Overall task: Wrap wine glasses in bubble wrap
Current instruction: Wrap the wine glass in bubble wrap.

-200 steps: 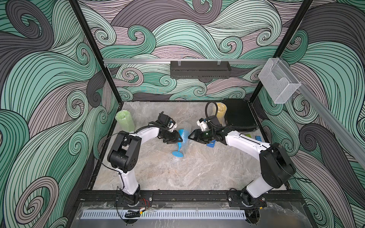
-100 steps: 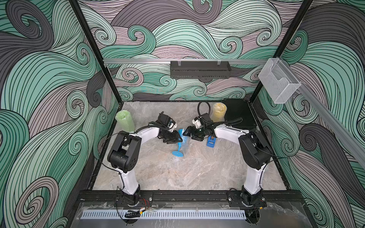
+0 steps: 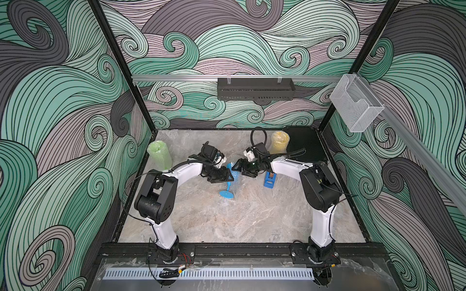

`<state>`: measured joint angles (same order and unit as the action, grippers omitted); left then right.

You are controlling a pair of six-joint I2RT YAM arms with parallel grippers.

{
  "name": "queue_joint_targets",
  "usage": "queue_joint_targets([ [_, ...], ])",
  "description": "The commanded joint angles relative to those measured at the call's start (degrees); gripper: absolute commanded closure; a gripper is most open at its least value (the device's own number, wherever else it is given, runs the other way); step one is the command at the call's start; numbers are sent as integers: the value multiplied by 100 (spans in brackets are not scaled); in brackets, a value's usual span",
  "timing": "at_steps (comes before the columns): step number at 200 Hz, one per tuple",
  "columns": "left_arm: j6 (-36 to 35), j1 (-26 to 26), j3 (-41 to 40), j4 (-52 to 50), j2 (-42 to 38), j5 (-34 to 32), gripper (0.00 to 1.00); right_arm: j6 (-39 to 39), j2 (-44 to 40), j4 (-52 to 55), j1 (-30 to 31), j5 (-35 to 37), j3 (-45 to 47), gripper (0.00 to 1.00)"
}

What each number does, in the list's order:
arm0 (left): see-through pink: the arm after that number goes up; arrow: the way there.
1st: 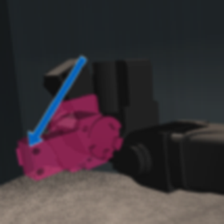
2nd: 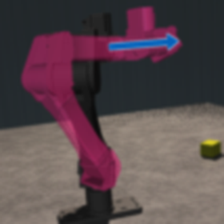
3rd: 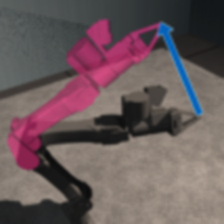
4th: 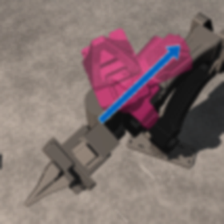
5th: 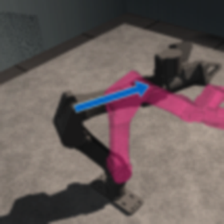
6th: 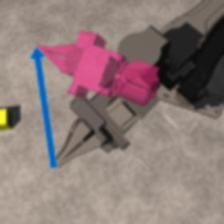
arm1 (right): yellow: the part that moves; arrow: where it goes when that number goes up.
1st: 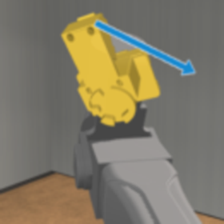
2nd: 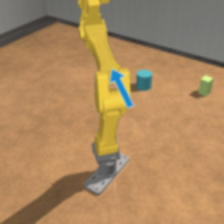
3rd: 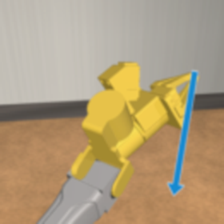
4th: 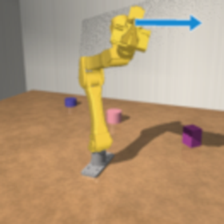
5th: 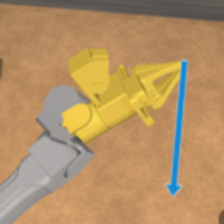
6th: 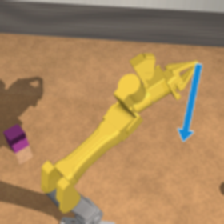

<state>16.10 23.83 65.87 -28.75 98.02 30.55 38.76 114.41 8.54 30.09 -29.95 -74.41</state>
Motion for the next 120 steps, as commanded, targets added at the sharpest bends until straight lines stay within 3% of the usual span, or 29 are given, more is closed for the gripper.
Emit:
queue_joint_targets([
  [1, -665, 231, 167, -385, -645, -372, 35, 60, 152, 248, -47, 454, -21, 19],
  [55, -880, 783, -274, -479, -1051, -1003, 37, 131, 99, 320, -38, 545, -24, 20],
  [120, -853, 1218, -273, -339, -622, -932, 58, 114, 90, 387, -30, 575, -27, 20],
])
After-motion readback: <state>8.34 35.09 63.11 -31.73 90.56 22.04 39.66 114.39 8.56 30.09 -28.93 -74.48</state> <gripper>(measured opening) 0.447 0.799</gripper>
